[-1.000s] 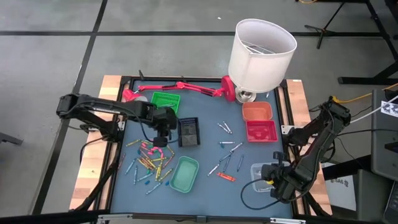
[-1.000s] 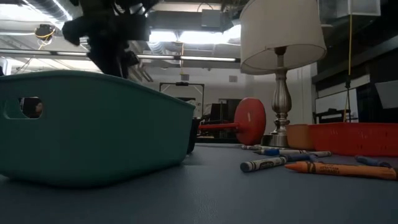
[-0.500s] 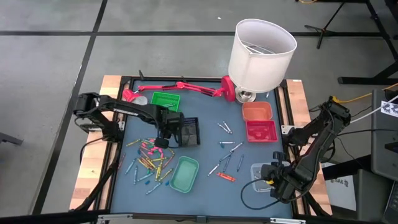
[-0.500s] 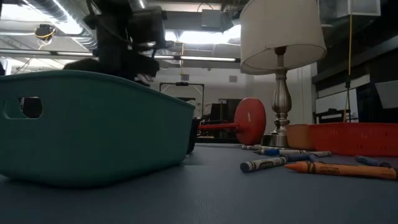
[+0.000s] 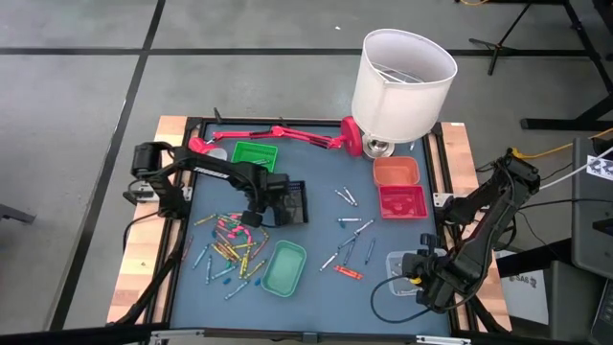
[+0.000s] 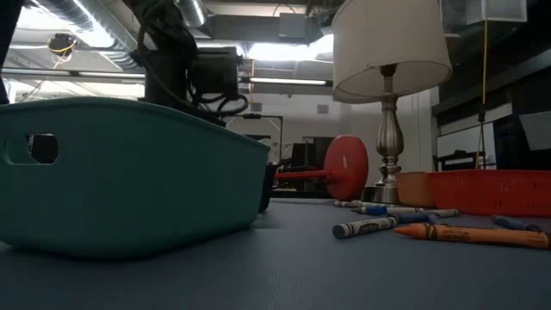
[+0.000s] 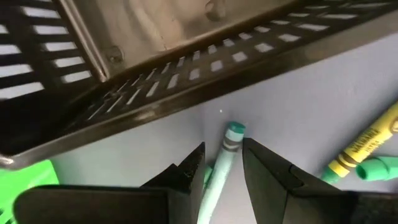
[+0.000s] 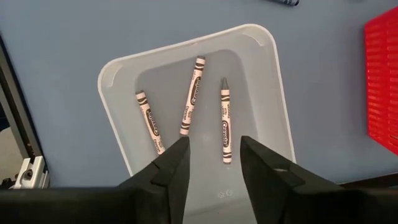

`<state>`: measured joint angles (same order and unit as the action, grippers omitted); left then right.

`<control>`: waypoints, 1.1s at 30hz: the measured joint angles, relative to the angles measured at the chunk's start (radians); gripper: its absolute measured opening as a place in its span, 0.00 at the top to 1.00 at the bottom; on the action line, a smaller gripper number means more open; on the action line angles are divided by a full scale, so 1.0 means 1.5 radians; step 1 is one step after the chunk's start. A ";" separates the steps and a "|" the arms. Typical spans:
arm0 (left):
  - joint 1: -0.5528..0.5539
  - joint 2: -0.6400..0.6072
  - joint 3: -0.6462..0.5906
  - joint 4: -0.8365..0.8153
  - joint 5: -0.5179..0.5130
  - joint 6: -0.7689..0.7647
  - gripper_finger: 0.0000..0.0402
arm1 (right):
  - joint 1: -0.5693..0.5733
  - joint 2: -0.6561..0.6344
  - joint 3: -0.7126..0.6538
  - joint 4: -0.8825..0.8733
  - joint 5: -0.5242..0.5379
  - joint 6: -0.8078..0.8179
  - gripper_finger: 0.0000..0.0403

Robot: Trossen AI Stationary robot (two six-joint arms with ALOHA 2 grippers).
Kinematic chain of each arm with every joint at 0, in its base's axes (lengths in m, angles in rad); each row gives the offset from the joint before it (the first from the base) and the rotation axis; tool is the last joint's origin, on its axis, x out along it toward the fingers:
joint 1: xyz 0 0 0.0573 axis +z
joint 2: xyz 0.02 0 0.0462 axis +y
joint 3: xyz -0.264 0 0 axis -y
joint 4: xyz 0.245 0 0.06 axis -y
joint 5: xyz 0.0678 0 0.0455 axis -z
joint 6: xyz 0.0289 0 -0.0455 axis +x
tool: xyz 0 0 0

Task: Sort crayons
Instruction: Put the blue green crayon into the green bin

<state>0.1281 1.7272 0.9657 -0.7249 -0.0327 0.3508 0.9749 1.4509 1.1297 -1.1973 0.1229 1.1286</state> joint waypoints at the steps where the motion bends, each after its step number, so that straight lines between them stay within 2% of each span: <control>1: 0.001 0.003 0.000 0.002 0.001 0.000 0.77 | 0.000 0.000 0.000 0.000 0.000 0.000 0.65; 23: 0.000 0.018 0.002 0.003 0.001 0.000 0.78 | 0.000 0.000 0.000 0.002 0.000 0.000 0.65; 33: -0.001 0.019 0.001 0.002 0.004 0.000 0.94 | 0.000 0.000 0.000 0.008 0.000 0.000 0.65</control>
<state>0.1270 1.7550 0.9672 -0.7216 -0.0273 0.3509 0.9749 1.4509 1.1297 -1.1853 0.1232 1.1282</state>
